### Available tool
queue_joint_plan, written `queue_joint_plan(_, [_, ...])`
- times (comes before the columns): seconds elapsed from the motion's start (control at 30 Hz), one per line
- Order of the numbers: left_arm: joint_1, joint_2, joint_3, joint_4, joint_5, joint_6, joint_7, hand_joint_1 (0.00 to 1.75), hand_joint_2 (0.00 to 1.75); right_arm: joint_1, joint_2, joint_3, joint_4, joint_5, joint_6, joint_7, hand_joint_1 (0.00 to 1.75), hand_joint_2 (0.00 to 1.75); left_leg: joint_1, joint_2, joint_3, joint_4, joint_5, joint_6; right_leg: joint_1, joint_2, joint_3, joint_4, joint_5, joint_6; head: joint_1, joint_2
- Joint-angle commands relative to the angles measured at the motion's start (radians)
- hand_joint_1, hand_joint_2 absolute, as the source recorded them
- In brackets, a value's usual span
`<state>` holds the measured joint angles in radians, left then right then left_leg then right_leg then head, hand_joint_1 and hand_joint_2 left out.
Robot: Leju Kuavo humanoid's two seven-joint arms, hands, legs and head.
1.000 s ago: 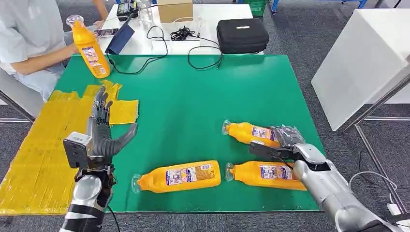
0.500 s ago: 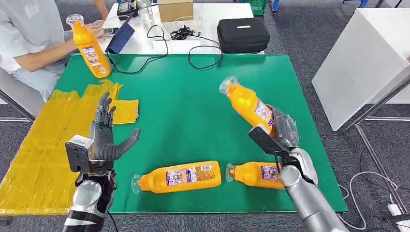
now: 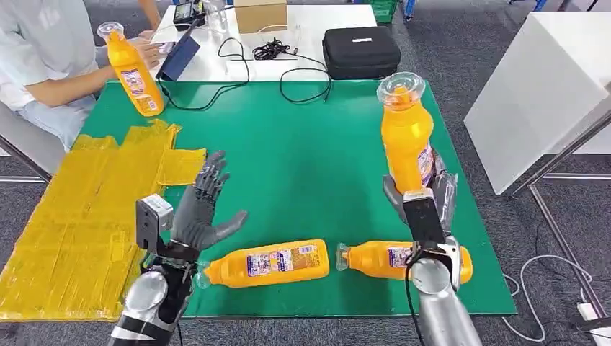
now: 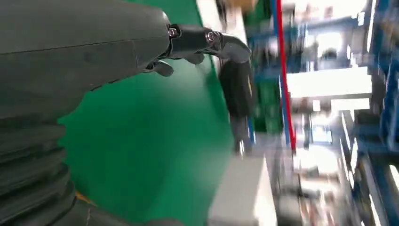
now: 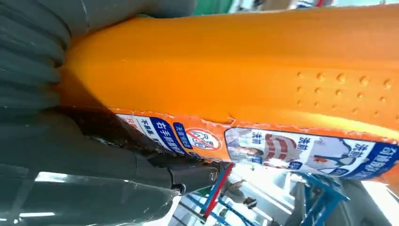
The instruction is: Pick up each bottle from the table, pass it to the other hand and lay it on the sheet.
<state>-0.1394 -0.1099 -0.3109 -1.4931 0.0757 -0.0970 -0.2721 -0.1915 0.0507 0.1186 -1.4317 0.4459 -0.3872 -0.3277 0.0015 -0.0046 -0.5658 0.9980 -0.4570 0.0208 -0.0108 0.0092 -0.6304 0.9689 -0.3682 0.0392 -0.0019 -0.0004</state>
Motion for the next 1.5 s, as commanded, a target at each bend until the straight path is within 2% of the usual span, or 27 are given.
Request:
queue_joint_plan(0.03, [-0.074,0.055,-0.126,0.092,0.147,-0.1,0.025,0.0,1.75,-0.083,0.058,0.165,0.104,-0.028,0.053,-0.021,1.68,1.75,0.0,0.003,0.004,-0.001,-0.001,-0.001,0.0,0.002,0.003,0.0,0.0,-0.001,0.0,0.0])
queue_joint_plan(0.2, [-0.081,0.057,-0.14,0.088,0.167,-0.108,0.028,0.0,1.75,-0.098,0.065,0.201,0.146,-0.021,0.051,-0.027,1.68,1.75,0.0,0.002,0.004,-0.001,-0.001,-0.001,0.001,0.001,0.003,-0.001,0.0,-0.001,0.0,0.0])
queue_joint_plan(0.27, [-0.081,0.06,-0.142,0.089,0.169,-0.108,0.028,0.0,1.75,-0.097,0.058,0.201,0.142,-0.022,0.051,-0.027,1.68,1.75,0.001,0.002,0.008,-0.001,-0.003,-0.002,0.002,0.001,0.007,-0.001,-0.002,-0.002,0.0,0.0])
queue_joint_plan(0.37, [-0.082,0.062,-0.145,0.088,0.176,-0.112,0.028,0.0,1.75,-0.099,0.056,0.21,0.143,-0.022,0.059,-0.029,1.68,1.75,0.0,0.001,0.005,-0.001,-0.001,-0.001,0.0,0.0,0.005,-0.001,-0.001,-0.001,0.0,0.0])
queue_joint_plan(0.43, [-0.089,0.066,-0.159,0.084,0.204,-0.133,0.031,0.0,1.75,-0.12,0.066,0.257,0.191,-0.006,0.084,-0.025,1.64,1.75,0.0,0.001,0.004,-0.001,-0.001,-0.001,0.0,0.001,0.004,-0.001,-0.001,-0.001,0.0,0.0])
queue_joint_plan(0.5, [-0.099,0.068,-0.166,0.082,0.22,-0.141,0.033,0.0,1.75,-0.149,0.079,0.3,0.257,0.021,0.091,-0.011,1.75,1.75,0.001,0.003,0.006,-0.001,-0.002,-0.001,0.001,0.002,0.006,0.0,-0.002,-0.002,0.0,0.0])
queue_joint_plan(0.6, [-0.114,0.064,-0.165,0.087,0.246,-0.143,0.037,0.0,1.75,-0.195,0.11,0.374,0.382,0.051,0.106,-0.004,1.73,1.75,0.001,0.004,0.004,-0.001,-0.001,-0.001,0.001,0.003,0.004,-0.001,0.0,-0.002,0.0,0.0])
queue_joint_plan(0.87, [-0.124,0.048,-0.135,0.111,0.266,-0.126,0.032,0.0,1.75,-0.227,0.165,0.552,0.55,0.141,0.125,0.013,1.73,1.75,0.002,0.002,0.006,-0.001,-0.001,-0.002,0.002,0.001,0.006,0.0,-0.002,-0.002,0.0,0.0])
queue_joint_plan(1.07, [-0.128,0.047,-0.129,0.118,0.266,-0.124,0.032,0.0,1.75,-0.226,0.175,0.587,0.574,0.151,0.142,0.022,1.73,1.75,0.001,0.001,0.004,-0.001,-0.001,-0.001,0.002,0.001,0.004,-0.001,-0.001,-0.001,0.0,0.0])
queue_joint_plan(1.1, [-0.131,0.042,-0.118,0.127,0.268,-0.12,0.031,0.0,1.75,-0.234,0.178,0.648,0.614,0.158,0.179,0.027,1.75,1.75,0.002,0.003,0.006,-0.001,-0.001,-0.002,0.002,0.002,0.005,-0.001,-0.001,-0.001,0.0,0.0])
queue_joint_plan(1.2, [-0.135,0.038,-0.109,0.139,0.271,-0.116,0.03,0.0,1.75,-0.23,0.17,0.687,0.607,0.17,0.2,0.023,1.75,1.75,0.001,-0.002,0.005,-0.001,-0.001,-0.002,0.001,-0.002,0.005,0.0,-0.002,-0.001,0.0,0.0])
queue_joint_plan(1.5, [-0.143,0.023,-0.085,0.177,0.275,-0.096,0.023,0.0,1.75,-0.222,0.16,0.74,0.563,0.192,0.222,0.027,1.71,1.75,0.0,-0.002,0.003,-0.001,0.0,-0.002,0.001,-0.003,0.003,0.0,-0.002,-0.001,0.0,0.0])
